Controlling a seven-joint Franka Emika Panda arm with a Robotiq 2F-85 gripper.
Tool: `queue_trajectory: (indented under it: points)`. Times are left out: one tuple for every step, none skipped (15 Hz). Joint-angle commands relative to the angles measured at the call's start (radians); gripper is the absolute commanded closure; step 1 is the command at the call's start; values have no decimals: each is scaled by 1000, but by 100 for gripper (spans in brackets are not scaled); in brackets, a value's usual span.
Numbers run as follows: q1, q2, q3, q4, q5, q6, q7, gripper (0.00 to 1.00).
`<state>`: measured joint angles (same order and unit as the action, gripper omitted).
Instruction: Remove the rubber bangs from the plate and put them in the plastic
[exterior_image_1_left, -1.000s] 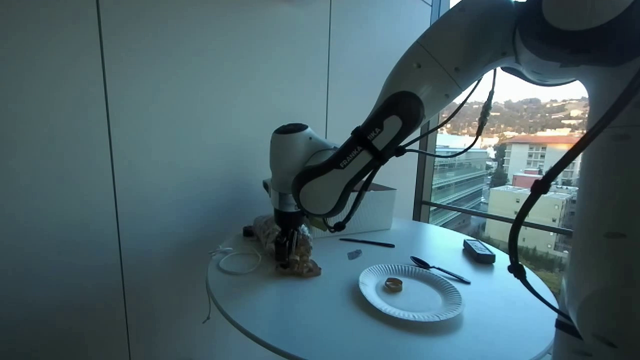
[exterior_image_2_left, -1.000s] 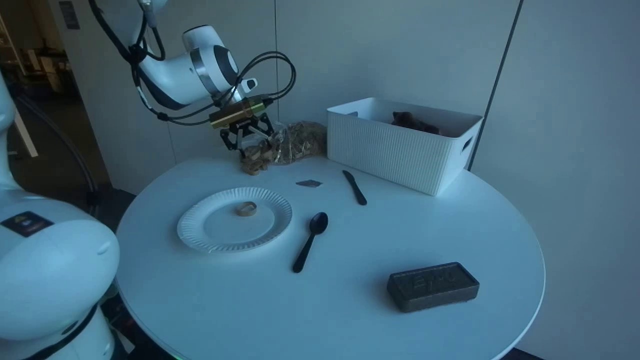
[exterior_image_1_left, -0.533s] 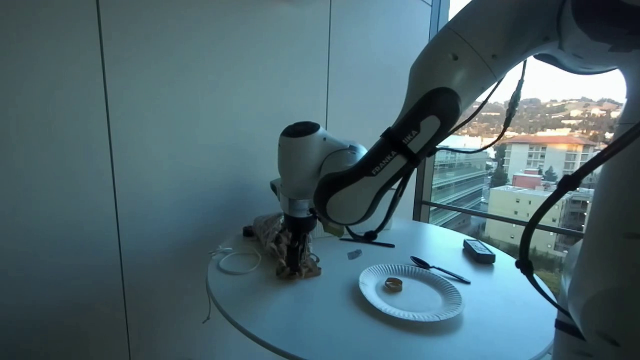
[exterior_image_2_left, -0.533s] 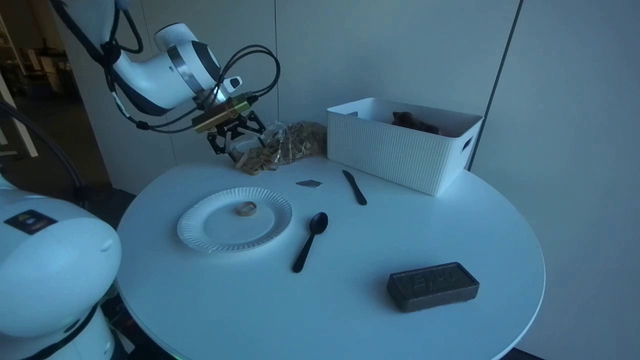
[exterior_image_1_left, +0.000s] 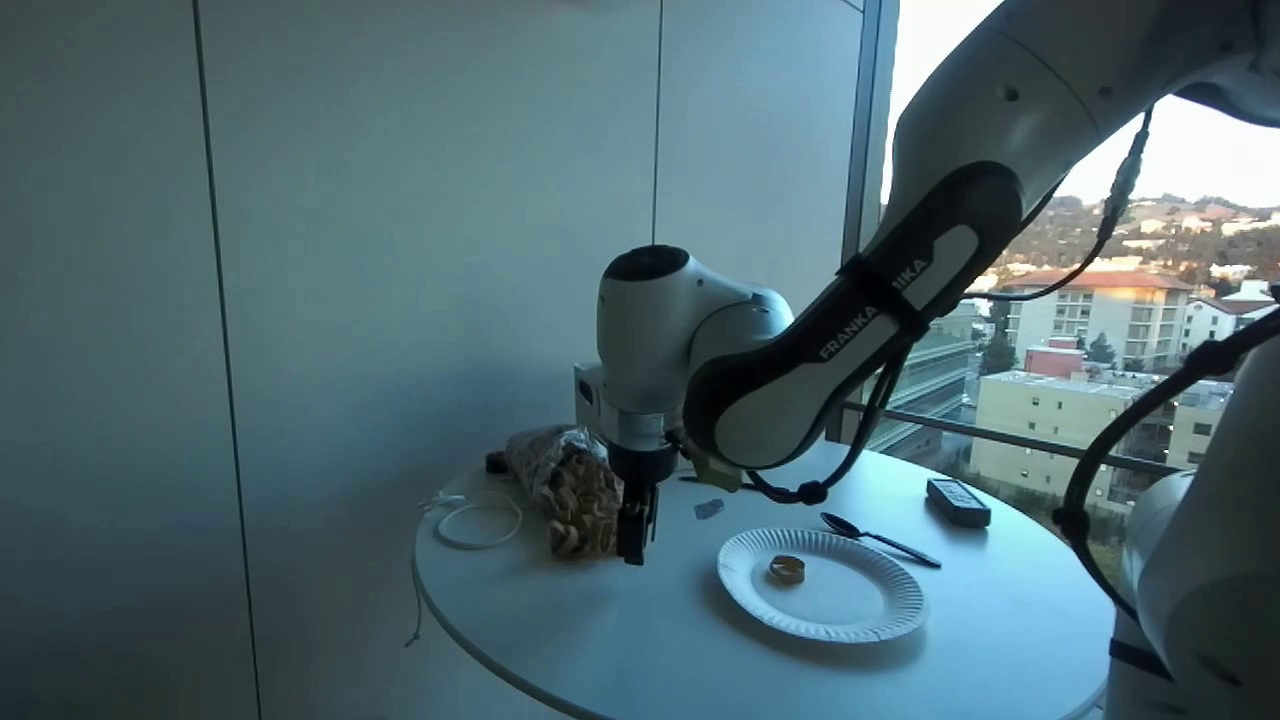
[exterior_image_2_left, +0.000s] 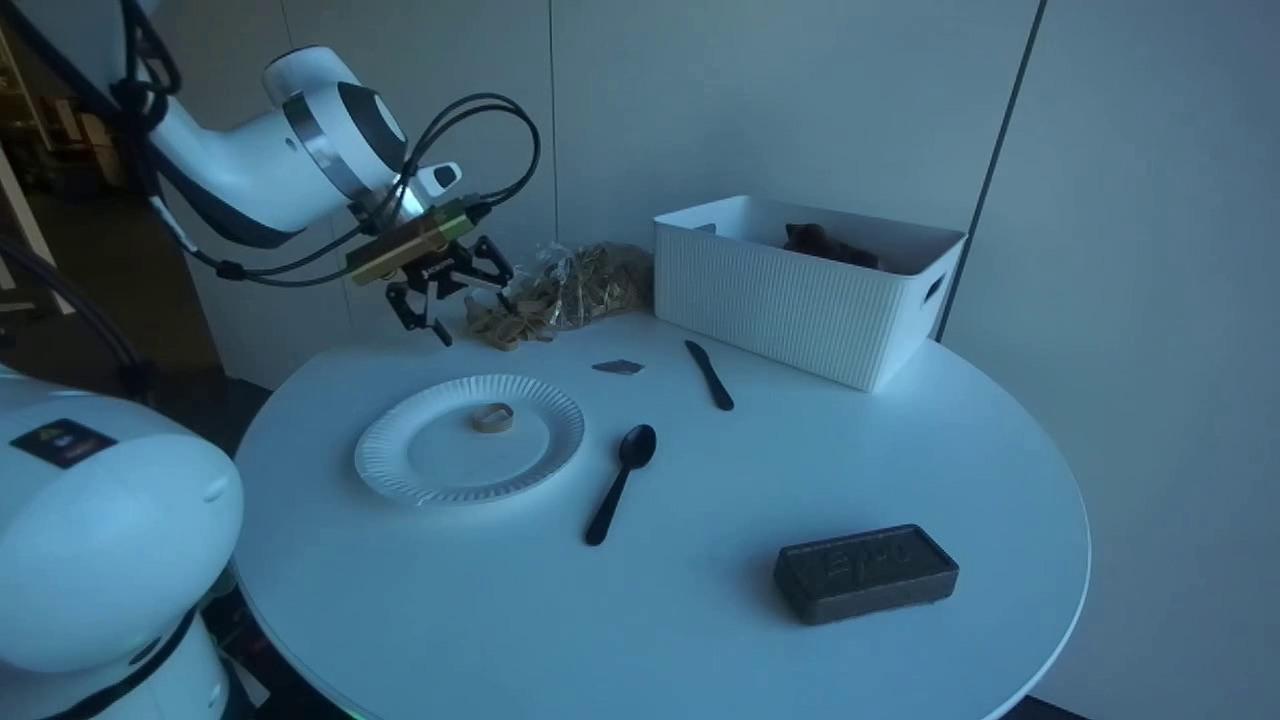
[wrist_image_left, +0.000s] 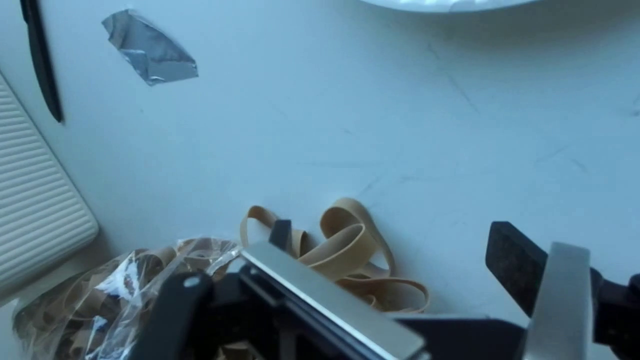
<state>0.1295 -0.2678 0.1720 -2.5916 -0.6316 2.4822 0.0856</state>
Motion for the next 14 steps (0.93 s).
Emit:
queue_trajectory:
  points:
    - [-10, -4, 10, -1, 7, 0, -5, 0]
    - [-10, -4, 10, -2, 7, 0, -5, 0]
    - [-10, -4, 10, -3, 7, 0, -5, 0]
    - [-10, -4, 10, -3, 7, 0, -5, 0]
    - [-10, -4, 10, -3, 7, 0, -5, 0]
    - [-8, -55, 27, -13, -8, -23, 34, 0]
    - [-2, -102, 31, -33, -3, -27, 45, 0]
    - [3, -140, 33, -45, 26, -46, 64, 0]
    - [0, -186, 36, -63, 23, -52, 79, 0]
    - [8, -232, 32, -79, 48, -72, 69, 0]
    - [9, -290, 35, -100, 65, -84, 87, 0]
    - [13, -341, 33, -115, 97, -111, 79, 0]
    - [12, -391, 33, -129, 128, -154, 76, 0]
    - [12, -437, 26, -141, 163, -202, 57, 0]
